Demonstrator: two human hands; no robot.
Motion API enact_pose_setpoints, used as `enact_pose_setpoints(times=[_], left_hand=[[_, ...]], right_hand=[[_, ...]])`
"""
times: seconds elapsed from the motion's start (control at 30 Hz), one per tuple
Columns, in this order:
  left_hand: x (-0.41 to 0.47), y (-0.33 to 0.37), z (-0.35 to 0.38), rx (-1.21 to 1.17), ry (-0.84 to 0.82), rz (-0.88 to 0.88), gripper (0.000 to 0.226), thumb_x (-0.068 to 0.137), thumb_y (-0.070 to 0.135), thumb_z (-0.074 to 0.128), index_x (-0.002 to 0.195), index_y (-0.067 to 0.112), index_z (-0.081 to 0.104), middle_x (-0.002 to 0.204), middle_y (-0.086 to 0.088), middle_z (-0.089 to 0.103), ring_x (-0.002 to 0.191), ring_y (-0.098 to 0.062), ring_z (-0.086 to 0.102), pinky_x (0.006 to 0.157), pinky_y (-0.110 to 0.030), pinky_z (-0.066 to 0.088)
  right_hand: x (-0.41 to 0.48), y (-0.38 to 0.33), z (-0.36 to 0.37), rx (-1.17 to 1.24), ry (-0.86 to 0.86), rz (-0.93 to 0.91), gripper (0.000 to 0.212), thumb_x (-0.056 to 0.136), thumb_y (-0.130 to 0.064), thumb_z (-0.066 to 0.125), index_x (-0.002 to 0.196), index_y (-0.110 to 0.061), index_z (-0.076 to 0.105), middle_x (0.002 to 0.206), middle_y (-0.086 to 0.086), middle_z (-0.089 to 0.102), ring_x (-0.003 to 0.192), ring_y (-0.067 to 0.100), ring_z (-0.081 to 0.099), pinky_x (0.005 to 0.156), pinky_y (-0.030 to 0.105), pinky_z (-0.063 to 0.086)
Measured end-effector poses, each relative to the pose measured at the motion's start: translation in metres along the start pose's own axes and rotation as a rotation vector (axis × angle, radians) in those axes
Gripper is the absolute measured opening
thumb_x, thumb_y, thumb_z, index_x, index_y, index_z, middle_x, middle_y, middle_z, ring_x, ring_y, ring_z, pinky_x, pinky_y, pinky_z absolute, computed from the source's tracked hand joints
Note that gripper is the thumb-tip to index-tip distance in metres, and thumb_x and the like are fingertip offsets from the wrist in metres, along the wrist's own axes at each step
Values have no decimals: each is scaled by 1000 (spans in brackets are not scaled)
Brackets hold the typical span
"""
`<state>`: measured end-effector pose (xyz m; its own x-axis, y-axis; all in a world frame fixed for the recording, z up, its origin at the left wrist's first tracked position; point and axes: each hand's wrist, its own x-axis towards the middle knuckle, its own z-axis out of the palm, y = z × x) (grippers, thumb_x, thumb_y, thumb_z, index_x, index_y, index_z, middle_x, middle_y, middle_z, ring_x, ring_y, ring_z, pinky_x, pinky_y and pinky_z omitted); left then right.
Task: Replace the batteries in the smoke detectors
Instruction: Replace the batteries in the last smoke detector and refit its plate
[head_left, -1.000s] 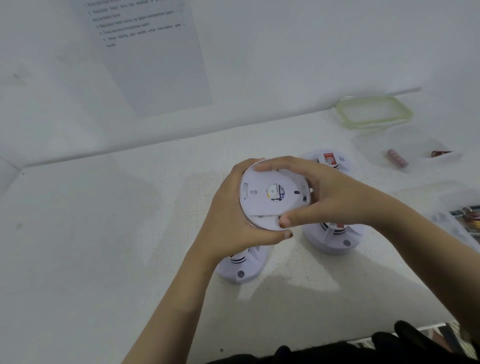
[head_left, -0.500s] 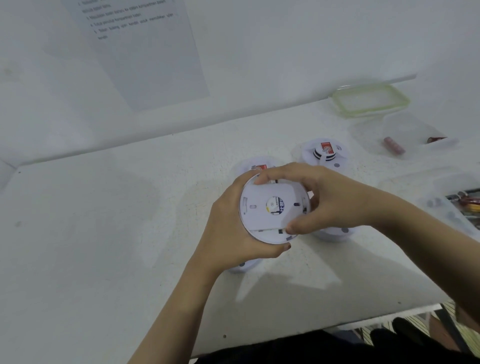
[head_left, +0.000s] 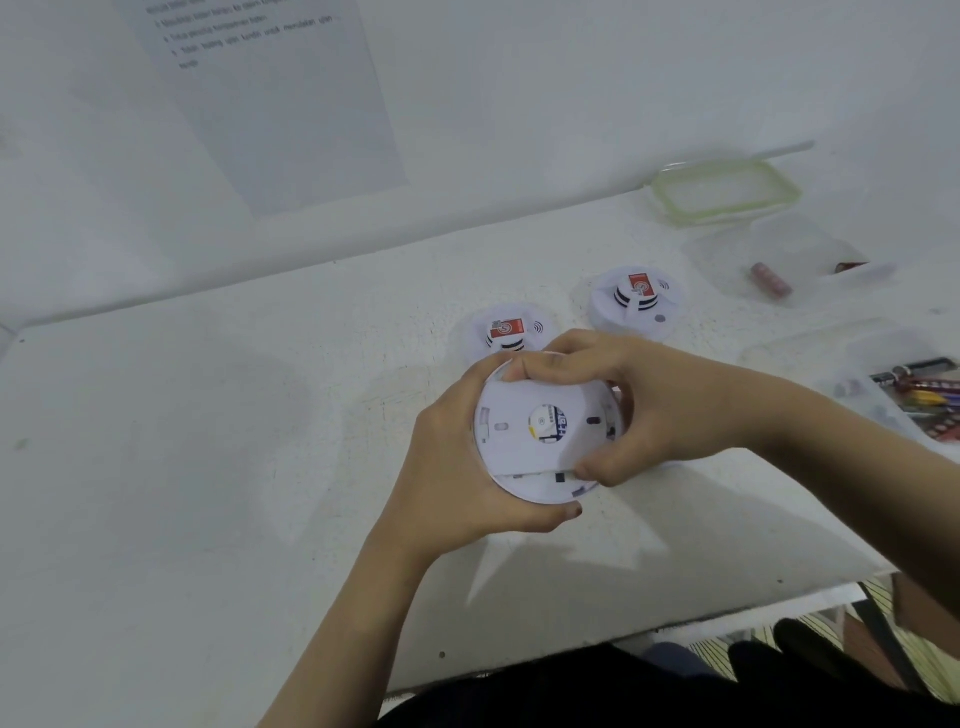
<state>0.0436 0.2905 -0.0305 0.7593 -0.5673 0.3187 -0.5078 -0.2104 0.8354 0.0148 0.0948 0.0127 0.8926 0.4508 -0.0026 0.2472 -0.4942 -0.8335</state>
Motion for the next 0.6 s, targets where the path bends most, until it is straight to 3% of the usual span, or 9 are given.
enact_pose_setpoints(times=[0.1, 0.2, 0.27, 0.37, 0.43, 0.53, 0.6], left_hand=[[-4, -1, 2, 26, -26, -32, 92, 44, 40, 87, 125, 39, 44, 119, 21, 59, 109, -2, 61, 83, -12, 48], [-9, -1, 5, 39, -47, -80, 91, 44, 43, 85, 122, 43, 40, 119, 26, 55, 107, 4, 59, 79, -7, 46], [-13, -1, 6, 38, -48, -110, 91, 43, 41, 85, 122, 44, 40, 118, 27, 55, 107, 5, 58, 78, -7, 46], [-19, 2, 10, 61, -54, -129, 95, 43, 36, 90, 121, 45, 38, 118, 29, 53, 108, 7, 56, 78, -5, 45], [-22, 4, 15, 76, -70, -134, 94, 46, 27, 93, 119, 47, 37, 117, 29, 53, 106, 9, 55, 77, -4, 44], [-27, 7, 25, 117, -72, -129, 96, 50, 22, 94, 121, 47, 35, 117, 25, 52, 108, 6, 54, 79, -5, 42], [-30, 9, 32, 113, -61, -134, 95, 51, 22, 93, 121, 48, 35, 118, 27, 51, 108, 5, 54, 80, -5, 42]], right_hand=[[-2, 4, 3, -56, -17, 26, 77, 64, -18, 76, 125, -52, 43, 113, -9, 46, 106, -2, 46, 81, 10, 43], [-6, 5, 10, -82, -14, 37, 76, 67, -18, 75, 118, -62, 40, 120, -2, 47, 114, 7, 44, 86, 23, 48], [-10, 4, 15, -85, 14, 31, 71, 67, -19, 73, 118, -58, 43, 120, -2, 49, 115, 6, 44, 88, 29, 48], [-18, 3, 18, -66, 35, 36, 73, 69, -16, 77, 126, -45, 44, 120, -16, 49, 114, -1, 44, 87, 20, 46], [-24, 2, 19, -78, 28, 65, 72, 69, -16, 78, 125, -43, 42, 120, -20, 47, 112, -1, 45, 84, 24, 48], [-36, -1, 20, -297, 49, 77, 69, 70, -26, 74, 124, -46, 36, 125, -19, 36, 113, 0, 40, 86, 27, 47], [-44, -4, 24, -521, 113, 19, 67, 71, -31, 71, 129, -37, 39, 123, -11, 34, 111, 5, 36, 89, 25, 41]])
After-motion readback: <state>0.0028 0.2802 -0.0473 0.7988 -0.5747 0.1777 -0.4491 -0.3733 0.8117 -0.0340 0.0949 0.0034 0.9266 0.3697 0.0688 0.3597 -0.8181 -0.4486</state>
